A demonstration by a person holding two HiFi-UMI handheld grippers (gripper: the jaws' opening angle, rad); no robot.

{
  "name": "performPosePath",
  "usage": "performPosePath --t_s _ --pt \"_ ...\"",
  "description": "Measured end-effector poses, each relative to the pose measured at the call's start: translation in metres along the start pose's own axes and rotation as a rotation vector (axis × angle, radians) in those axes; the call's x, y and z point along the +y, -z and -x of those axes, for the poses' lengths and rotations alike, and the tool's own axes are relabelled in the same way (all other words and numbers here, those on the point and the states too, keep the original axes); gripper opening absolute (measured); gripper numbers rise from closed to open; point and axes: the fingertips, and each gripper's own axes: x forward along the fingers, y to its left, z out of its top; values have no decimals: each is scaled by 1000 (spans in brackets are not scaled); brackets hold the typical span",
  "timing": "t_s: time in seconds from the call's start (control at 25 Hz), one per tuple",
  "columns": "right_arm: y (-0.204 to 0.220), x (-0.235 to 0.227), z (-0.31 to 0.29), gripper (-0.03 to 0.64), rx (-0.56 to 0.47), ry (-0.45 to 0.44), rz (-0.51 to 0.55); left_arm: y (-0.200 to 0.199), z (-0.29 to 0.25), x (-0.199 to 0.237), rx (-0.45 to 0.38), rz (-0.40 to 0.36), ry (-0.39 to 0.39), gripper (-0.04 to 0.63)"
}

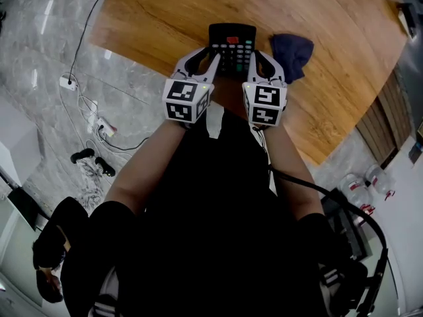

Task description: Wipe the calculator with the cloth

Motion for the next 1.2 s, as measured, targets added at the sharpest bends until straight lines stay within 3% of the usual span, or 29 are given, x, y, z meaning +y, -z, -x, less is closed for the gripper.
performPosePath --t_s 0.56,0.76,0.84,1.12,1.2 --pt "6 -3 -2 15 32 -16 -63 2 4 -2 14 51 68 193" --pt "7 -5 -2 15 30 -12 -76 -1 8 -12 5 171 181 193" --pt "7 -6 -1 15 27 -12 -87 -1 6 -14 15 179 195 207" --pt "16 -10 -4 15 65 4 -97 3 -3 -31 56 225 296 201" --pt "18 -10 -2 15 68 20 -83 4 -3 -30 51 245 299 143"
